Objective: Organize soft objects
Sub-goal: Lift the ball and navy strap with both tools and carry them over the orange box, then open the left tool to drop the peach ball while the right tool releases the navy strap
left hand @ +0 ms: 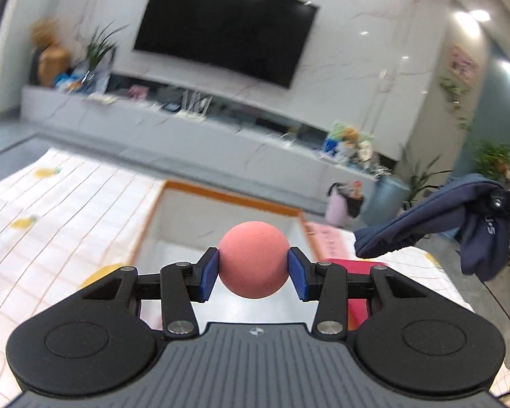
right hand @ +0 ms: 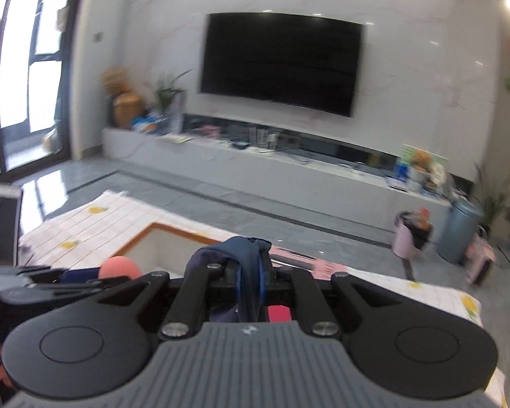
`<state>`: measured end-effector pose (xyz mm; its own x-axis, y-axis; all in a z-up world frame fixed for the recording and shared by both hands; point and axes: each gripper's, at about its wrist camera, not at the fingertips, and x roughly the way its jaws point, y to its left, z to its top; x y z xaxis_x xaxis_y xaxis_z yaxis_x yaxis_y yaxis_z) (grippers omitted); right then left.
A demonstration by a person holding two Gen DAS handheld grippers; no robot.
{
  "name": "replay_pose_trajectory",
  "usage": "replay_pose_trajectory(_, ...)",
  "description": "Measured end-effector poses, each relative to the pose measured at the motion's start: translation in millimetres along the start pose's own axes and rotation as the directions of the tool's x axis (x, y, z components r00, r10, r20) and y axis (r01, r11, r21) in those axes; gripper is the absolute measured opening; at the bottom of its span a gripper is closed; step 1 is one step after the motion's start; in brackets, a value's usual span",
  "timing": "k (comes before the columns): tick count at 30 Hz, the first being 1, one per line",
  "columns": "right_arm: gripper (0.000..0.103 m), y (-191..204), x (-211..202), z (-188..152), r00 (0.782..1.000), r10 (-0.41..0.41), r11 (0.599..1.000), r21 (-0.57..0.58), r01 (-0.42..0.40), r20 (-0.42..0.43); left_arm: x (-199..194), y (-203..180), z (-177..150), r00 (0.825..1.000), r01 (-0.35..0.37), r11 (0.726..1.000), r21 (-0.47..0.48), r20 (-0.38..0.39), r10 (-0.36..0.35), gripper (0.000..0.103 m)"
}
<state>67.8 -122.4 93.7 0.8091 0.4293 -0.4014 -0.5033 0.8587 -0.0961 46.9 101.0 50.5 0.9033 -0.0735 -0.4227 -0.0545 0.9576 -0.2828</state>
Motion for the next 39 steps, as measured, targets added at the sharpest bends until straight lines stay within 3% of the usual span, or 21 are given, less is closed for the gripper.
replay_pose_trajectory(3,0.007,21,28,-4,0.998,0.041,0.998,-0.04,-0.043,-0.052,13,27,6,0.999,-0.02,0.998,-0.052,-0.048,0.018,0.05)
replay_pose_trajectory(6,0.007,37,59,-15,0.989,0.081,0.991,-0.096,-0.093,-0.122,25,46,10,0.995,0.004,0.993,-0.118,-0.097,-0.015,0.05)
replay_pose_trajectory(11,0.007,62,106,-28,0.976,0.121,0.955,-0.248,-0.165,-0.182,44,64,13,0.988,-0.005,0.986,-0.165,-0.154,-0.021,0.05)
replay_pose_trajectory(20,0.007,85,166,-45,0.949,0.187,0.871,-0.404,-0.279,-0.253,70,73,6,0.959,-0.153,0.978,-0.14,-0.262,0.112,0.048)
replay_pose_trajectory(23,0.007,95,178,-64,0.959,0.139,0.793,-0.552,-0.257,-0.247,69,67,4,0.95,-0.189,0.978,-0.088,-0.267,0.16,0.048)
replay_pose_trajectory(26,0.007,95,190,-74,0.944,0.113,0.76,-0.585,-0.284,-0.311,68,63,2,0.947,-0.202,0.978,-0.059,-0.267,0.179,0.048)
replay_pose_trajectory(29,0.007,89,195,-78,0.941,0.076,0.748,-0.605,-0.273,-0.331,67,62,1,0.955,-0.149,0.986,-0.079,-0.27,0.123,0.049)
replay_pose_trajectory(31,0.007,83,198,-77,0.937,0.059,0.75,-0.604,-0.269,-0.344,70,60,2,0.958,-0.149,0.987,-0.058,-0.255,0.129,0.05)
replay_pose_trajectory(33,0.007,80,198,-75,0.935,0.05,0.751,-0.604,-0.267,-0.352,74,57,1,0.955,-0.175,0.984,-0.019,-0.246,0.165,0.056)
replay_pose_trajectory(39,0.007,78,198,-73,0.932,0.047,0.754,-0.598,-0.27,-0.361,77,45,0,0.953,-0.158,0.987,0.028,-0.257,0.16,0.076)
